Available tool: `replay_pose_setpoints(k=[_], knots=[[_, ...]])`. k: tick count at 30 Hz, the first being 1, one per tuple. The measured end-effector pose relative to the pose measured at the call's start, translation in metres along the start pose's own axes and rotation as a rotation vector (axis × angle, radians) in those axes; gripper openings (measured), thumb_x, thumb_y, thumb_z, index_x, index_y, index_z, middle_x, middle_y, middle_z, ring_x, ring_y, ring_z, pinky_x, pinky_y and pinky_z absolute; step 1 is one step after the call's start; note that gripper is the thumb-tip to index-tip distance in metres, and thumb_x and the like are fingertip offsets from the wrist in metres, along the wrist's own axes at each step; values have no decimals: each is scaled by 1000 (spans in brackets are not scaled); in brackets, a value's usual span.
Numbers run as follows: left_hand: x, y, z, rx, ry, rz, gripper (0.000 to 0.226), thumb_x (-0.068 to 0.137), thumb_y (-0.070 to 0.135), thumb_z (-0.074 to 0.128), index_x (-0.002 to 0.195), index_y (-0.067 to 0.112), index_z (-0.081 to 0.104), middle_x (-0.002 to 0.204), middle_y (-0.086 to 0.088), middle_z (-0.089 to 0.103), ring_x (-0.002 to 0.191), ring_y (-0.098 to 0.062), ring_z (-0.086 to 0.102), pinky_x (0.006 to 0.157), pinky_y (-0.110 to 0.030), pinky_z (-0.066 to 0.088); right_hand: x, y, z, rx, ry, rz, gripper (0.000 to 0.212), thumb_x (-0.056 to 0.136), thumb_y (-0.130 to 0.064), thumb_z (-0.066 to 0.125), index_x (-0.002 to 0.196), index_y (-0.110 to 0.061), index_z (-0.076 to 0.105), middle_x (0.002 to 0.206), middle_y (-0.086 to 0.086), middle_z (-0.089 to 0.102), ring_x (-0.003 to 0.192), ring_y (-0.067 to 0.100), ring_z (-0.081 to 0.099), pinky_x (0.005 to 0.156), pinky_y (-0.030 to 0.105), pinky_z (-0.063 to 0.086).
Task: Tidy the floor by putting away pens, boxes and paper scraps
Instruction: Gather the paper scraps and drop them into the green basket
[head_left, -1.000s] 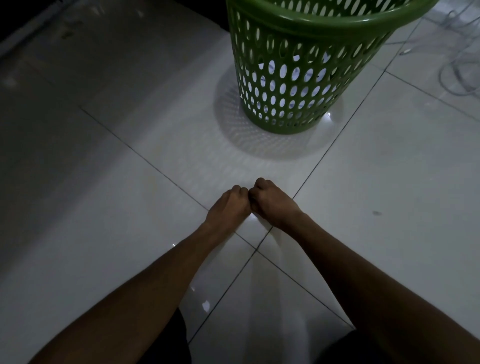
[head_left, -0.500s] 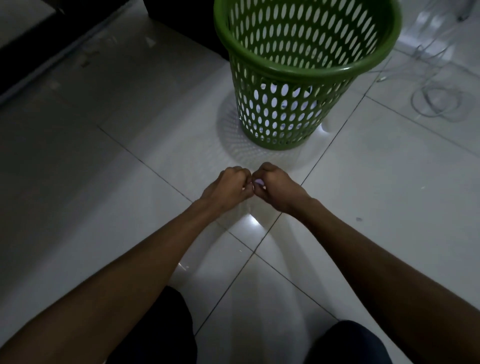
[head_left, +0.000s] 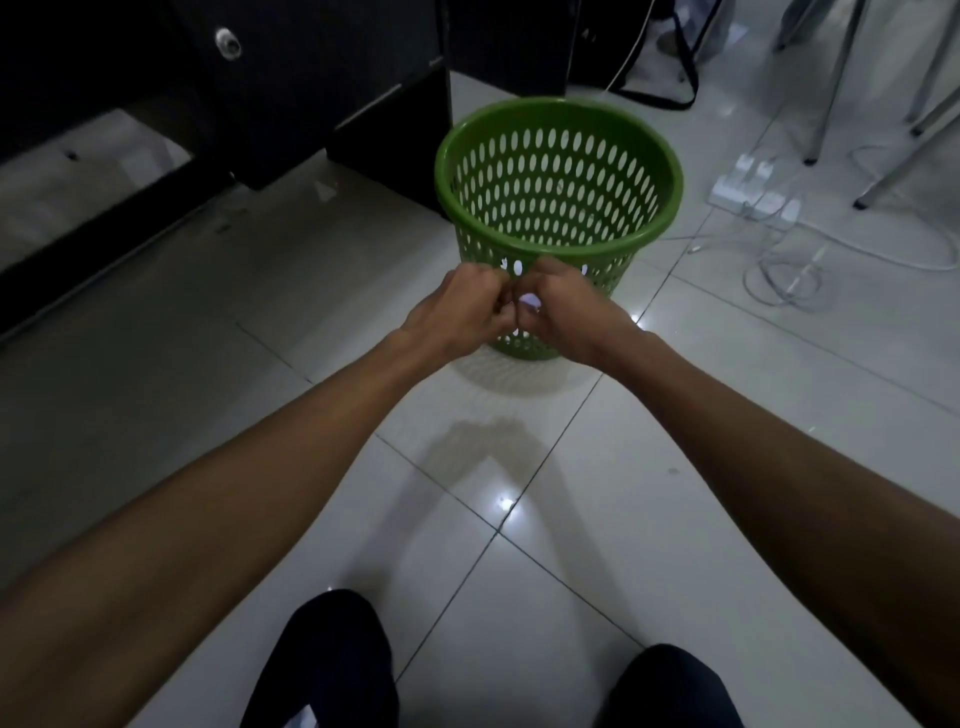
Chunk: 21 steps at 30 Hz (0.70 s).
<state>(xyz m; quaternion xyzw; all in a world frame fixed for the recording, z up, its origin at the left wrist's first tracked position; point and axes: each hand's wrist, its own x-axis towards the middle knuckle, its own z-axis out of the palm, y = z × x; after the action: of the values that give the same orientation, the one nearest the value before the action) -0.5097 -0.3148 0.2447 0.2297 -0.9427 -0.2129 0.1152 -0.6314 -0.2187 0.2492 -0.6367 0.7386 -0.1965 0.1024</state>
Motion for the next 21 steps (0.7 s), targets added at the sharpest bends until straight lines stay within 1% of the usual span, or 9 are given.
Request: replay_pose_setpoints(k=[2,4,7,10,11,14,17,18,21], knots=[[7,7,-13,-7,35,28,19,85,20,59,74,4,60,70,-8,60,62,-21,55,56,-24,37,3,-3,-14,-4,27,-5,20,90,-14,58,102,0,66,109,16,54,96,26,53,79,23,37],[17,12,-22,1,69,57,15,83,15,60,74,3,62,68,-8,61,59,-17,54,51,-16,33,7,-4,-27,-14,60,-21,18,90,-17,59,100,-3,66,105,11,52,92,20,50,80,26,42],[39,16,-33,-12,103,104,12,81,10,60,70,8,59,65,-5,58,55,-12,49,51,-13,36,19,1,-45,-3,106,-18,17,91,-19,58,100,-6,66,106,8,52,94,15,48,80,22,37],[64,16,-36,-33,86,126,13,82,12,63,72,15,56,63,5,52,52,0,45,52,-6,38,35,13,-55,-11,135,15,16,91,-20,58,100,-9,65,107,8,50,93,16,47,80,25,39],[70,14,-34,-33,71,119,11,82,13,64,73,14,57,64,5,53,54,-1,47,52,-6,38,39,17,-55,-5,138,26,16,91,-20,58,101,-10,66,105,7,49,92,16,47,80,25,39],[88,6,-24,-6,38,100,6,82,12,64,78,8,63,69,-3,60,60,-13,56,54,-11,38,50,33,-49,-16,129,57,16,91,-16,57,102,-9,65,103,2,44,93,15,45,80,25,38],[102,3,-14,1,-9,75,7,82,7,61,75,11,60,69,-5,60,61,-15,56,52,-12,38,60,51,-40,-36,104,88,15,89,-12,57,100,-7,66,102,7,50,92,19,49,80,27,40],[107,2,-11,5,-21,70,8,82,7,61,74,11,59,68,-5,60,61,-16,57,53,-14,41,64,57,-39,-39,94,100,15,89,-11,57,99,-7,66,102,8,52,92,20,51,80,27,41],[122,0,-6,38,-44,48,7,80,9,61,75,4,63,69,-9,63,63,-21,62,59,-31,53,74,69,-36,-63,84,117,15,87,-12,58,98,-7,67,102,10,58,92,22,56,79,30,46]])
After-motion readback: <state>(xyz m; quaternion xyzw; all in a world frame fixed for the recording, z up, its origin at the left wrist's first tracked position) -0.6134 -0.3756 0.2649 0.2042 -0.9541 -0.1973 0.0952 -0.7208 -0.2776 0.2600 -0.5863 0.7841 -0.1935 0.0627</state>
